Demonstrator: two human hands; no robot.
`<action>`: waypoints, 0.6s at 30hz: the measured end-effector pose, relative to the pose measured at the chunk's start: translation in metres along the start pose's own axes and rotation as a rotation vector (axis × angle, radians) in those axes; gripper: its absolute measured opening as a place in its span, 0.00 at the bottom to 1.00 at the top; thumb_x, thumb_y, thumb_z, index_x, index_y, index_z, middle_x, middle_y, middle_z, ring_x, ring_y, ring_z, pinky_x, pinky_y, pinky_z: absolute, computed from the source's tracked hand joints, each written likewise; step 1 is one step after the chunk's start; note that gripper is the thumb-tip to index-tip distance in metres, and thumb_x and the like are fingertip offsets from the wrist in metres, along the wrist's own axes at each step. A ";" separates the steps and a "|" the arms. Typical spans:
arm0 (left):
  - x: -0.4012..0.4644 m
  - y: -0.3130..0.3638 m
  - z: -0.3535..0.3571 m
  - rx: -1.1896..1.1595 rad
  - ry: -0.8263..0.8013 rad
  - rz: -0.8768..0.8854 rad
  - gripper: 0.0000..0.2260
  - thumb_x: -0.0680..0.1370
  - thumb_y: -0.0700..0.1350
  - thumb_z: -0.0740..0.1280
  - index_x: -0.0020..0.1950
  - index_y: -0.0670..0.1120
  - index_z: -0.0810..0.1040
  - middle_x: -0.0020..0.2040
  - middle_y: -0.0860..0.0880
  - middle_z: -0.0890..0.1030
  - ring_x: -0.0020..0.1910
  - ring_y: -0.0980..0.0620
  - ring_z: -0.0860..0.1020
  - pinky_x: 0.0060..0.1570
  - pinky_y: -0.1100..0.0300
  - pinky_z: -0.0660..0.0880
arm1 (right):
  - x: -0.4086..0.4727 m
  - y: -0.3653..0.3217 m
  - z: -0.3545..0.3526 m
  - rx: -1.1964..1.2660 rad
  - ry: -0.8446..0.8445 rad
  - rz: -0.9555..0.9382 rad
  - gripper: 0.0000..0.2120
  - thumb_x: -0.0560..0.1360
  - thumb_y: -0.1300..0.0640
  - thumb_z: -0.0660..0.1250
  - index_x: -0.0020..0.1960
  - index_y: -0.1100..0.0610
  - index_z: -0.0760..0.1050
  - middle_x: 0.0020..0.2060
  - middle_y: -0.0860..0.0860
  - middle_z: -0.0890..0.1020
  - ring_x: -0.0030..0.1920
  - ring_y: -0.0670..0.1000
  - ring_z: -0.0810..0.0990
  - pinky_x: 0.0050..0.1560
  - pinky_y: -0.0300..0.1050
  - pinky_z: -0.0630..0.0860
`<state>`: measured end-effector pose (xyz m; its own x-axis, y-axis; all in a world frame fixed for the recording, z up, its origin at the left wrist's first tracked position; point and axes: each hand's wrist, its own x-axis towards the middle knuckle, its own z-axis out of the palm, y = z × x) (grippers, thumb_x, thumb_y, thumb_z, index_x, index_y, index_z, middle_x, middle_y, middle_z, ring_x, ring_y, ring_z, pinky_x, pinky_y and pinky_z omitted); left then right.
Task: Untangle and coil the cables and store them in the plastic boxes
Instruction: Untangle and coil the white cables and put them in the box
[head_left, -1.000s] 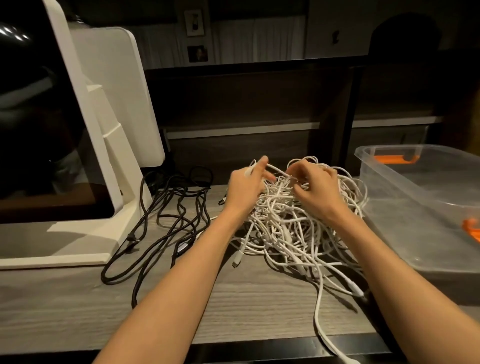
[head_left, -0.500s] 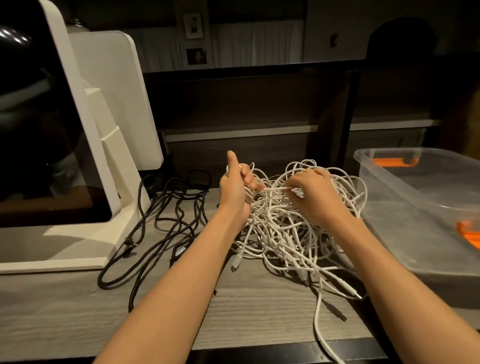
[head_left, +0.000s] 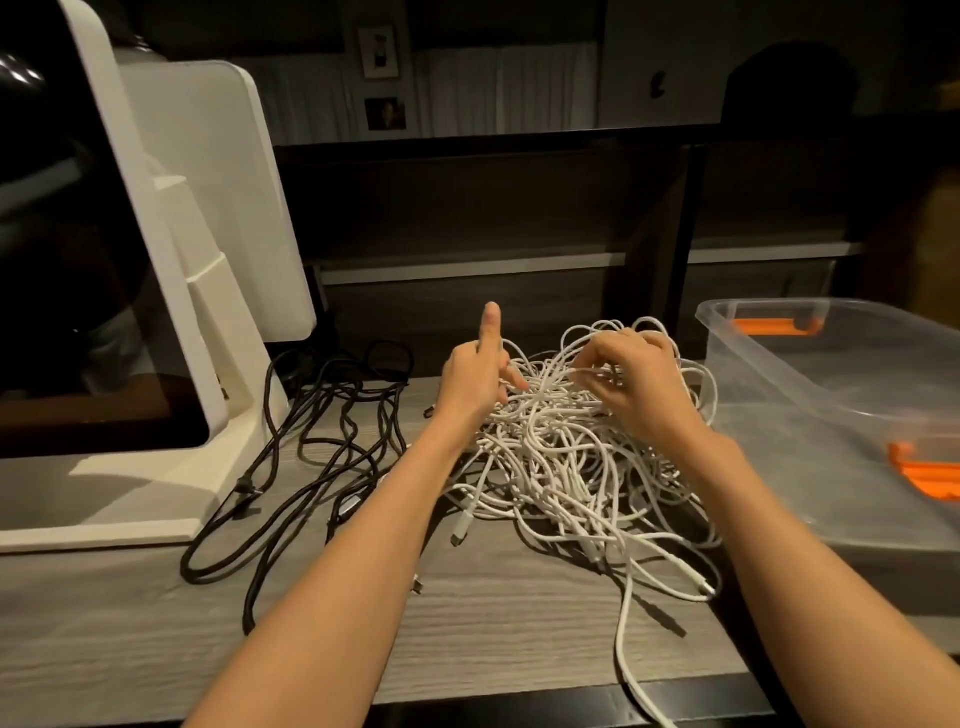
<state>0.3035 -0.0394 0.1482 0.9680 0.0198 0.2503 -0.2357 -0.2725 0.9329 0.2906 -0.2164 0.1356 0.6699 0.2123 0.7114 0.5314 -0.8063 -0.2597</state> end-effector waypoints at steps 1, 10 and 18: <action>0.000 0.000 0.000 0.020 -0.030 0.013 0.30 0.81 0.65 0.46 0.28 0.46 0.65 0.33 0.46 0.82 0.25 0.57 0.70 0.28 0.64 0.64 | 0.000 -0.001 -0.002 0.165 0.000 0.008 0.03 0.73 0.54 0.71 0.43 0.50 0.77 0.38 0.41 0.78 0.44 0.47 0.77 0.53 0.45 0.66; -0.008 0.008 0.001 0.129 -0.340 0.008 0.33 0.80 0.67 0.44 0.24 0.45 0.64 0.22 0.50 0.67 0.23 0.54 0.67 0.32 0.62 0.69 | 0.002 -0.022 0.002 0.624 0.081 0.118 0.07 0.72 0.52 0.71 0.40 0.55 0.80 0.29 0.46 0.79 0.31 0.44 0.77 0.38 0.36 0.72; -0.006 0.002 0.002 0.158 -0.283 0.171 0.24 0.80 0.59 0.62 0.29 0.47 0.65 0.24 0.53 0.65 0.23 0.56 0.64 0.30 0.60 0.64 | 0.002 -0.001 0.013 0.365 0.143 0.243 0.15 0.69 0.37 0.68 0.33 0.48 0.75 0.22 0.42 0.71 0.27 0.42 0.69 0.46 0.49 0.66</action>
<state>0.2978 -0.0421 0.1478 0.9066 -0.3001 0.2966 -0.4011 -0.3948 0.8266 0.2980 -0.2075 0.1285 0.7329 -0.0582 0.6778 0.5327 -0.5705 -0.6251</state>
